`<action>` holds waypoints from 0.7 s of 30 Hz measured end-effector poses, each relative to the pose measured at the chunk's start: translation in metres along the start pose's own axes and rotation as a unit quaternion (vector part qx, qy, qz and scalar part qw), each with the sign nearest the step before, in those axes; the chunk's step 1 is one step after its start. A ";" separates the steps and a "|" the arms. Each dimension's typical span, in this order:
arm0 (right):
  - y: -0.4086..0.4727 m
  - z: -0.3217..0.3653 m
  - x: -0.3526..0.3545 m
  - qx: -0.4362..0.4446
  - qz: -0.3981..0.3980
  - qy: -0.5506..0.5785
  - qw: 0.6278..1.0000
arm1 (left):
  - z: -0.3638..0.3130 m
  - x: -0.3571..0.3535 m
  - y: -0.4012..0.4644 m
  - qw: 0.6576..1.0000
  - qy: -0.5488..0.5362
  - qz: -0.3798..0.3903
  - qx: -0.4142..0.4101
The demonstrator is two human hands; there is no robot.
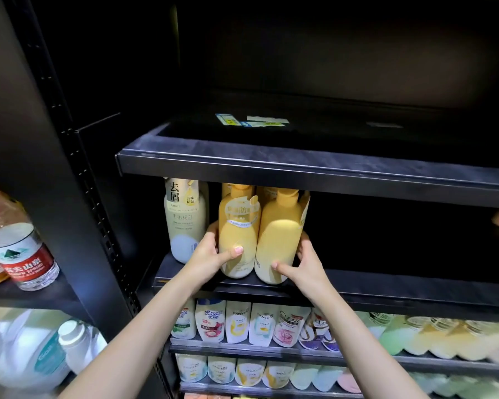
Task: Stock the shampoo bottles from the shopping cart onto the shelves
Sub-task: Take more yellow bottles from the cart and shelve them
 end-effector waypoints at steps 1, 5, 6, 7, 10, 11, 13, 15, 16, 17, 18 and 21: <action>-0.001 0.002 0.001 0.005 -0.009 0.007 1.000 | 0.000 0.000 -0.001 1.000 -0.004 0.001 -0.001; 0.000 0.012 -0.002 0.015 -0.058 -0.027 0.998 | 0.000 -0.001 -0.003 1.000 -0.016 -0.001 -0.010; 0.000 0.011 -0.004 0.010 -0.041 -0.024 0.999 | -0.001 -0.002 -0.004 1.000 -0.016 -0.003 -0.012; -0.002 0.011 -0.007 0.007 -0.015 -0.012 1.000 | -0.002 -0.002 -0.005 1.000 -0.018 -0.005 -0.014; -0.004 0.003 -0.005 0.006 0.003 0.031 1.000 | -0.004 -0.003 -0.005 1.000 -0.022 -0.010 -0.014; -0.005 0.003 -0.002 0.018 -0.011 0.043 0.999 | -0.004 -0.004 -0.006 1.000 -0.021 -0.010 -0.015; -0.004 0.005 -0.001 0.030 -0.046 0.031 0.998 | -0.004 -0.005 -0.006 0.999 -0.024 -0.011 -0.019; -0.002 0.007 -0.004 0.031 -0.056 0.005 0.998 | -0.004 -0.004 -0.006 0.999 -0.028 -0.011 -0.017; -0.002 0.007 -0.005 0.025 -0.043 0.005 0.999 | -0.003 -0.004 -0.006 0.999 -0.028 -0.011 -0.017; -0.003 0.008 -0.007 0.020 -0.021 0.017 0.999 | -0.003 -0.004 -0.006 0.999 -0.028 -0.011 -0.018; -0.004 0.007 -0.008 0.019 0.002 0.033 0.999 | -0.002 -0.005 -0.006 0.999 -0.030 -0.012 -0.020; -0.008 0.000 -0.002 0.035 0.009 0.064 0.997 | -0.003 -0.005 -0.006 0.999 -0.034 -0.013 -0.030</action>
Point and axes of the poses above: each hand's wrist, its own y-axis towards the middle knuckle, its own x-axis out of the back of the hand, z = x × y, the point moved 4 cm from there along y, towards the middle knuckle, and after that the axes turned 3 degrees about -x, right-handed, at the moved point
